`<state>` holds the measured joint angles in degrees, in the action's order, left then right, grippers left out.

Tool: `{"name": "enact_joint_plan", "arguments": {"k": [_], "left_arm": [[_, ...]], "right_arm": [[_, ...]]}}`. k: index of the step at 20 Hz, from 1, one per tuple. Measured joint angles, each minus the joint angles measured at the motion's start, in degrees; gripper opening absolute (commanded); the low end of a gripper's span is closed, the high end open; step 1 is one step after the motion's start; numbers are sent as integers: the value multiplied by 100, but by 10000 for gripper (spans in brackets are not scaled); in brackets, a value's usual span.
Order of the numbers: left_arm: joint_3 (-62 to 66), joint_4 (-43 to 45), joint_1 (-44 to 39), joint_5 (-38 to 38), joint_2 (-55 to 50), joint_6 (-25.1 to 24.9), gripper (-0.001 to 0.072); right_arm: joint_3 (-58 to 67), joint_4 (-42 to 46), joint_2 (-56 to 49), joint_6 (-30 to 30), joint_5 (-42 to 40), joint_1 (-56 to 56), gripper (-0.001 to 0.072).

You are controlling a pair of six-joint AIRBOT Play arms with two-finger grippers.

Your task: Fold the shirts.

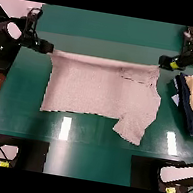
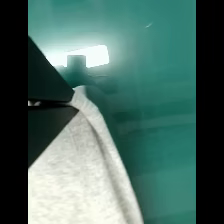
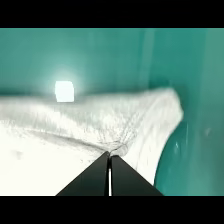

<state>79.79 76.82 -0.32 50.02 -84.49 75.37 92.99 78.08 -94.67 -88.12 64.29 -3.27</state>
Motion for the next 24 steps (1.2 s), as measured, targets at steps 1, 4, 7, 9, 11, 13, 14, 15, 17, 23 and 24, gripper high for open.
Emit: {"name": "enact_joint_plan", "arguments": {"k": [1, 4, 7, 9, 11, 13, 14, 15, 17, 23, 24], "left_arm": [[-4, 42, 0, 199, -59, -83, 23], [-17, 70, 0, 732, -302, -223, 23], [-22, 109, 0, 1217, -496, -286, 23], [-22, 151, 0, 1484, -553, -284, 24], [-22, 219, 2, 1755, -577, -258, 290], [-17, 256, 2, 1996, -590, -219, 609], [-17, 271, 2, 2079, -592, -177, 613], [-13, 315, 2, 2201, -597, -151, 612], [2, 437, 7, 2524, -575, -87, 613], [-811, -72, 503, 3008, 245, 0, 612], [-1161, -216, 623, 3012, 496, 22, 612]], "right_arm": [[-188, 92, 63, 2, 72, 55, 6], [-754, 201, 280, 2, 120, 153, 6], [-1290, 258, 505, 2, 146, 177, 10], [-1585, 275, 647, 2, 153, 192, 12], [-1792, 282, 765, 2, 164, 197, 108], [-1902, 291, 883, 4, 179, 197, 377], [-1939, 286, 951, 11, 199, 197, 377], [-1961, 278, 1034, 9, 210, 197, 377], [-1993, 262, 1252, 15, 332, 184, 365], [-2022, -575, 2026, 601, 1246, -280, 322], [-2022, -765, 2124, 675, 1355, -372, 322]]}}
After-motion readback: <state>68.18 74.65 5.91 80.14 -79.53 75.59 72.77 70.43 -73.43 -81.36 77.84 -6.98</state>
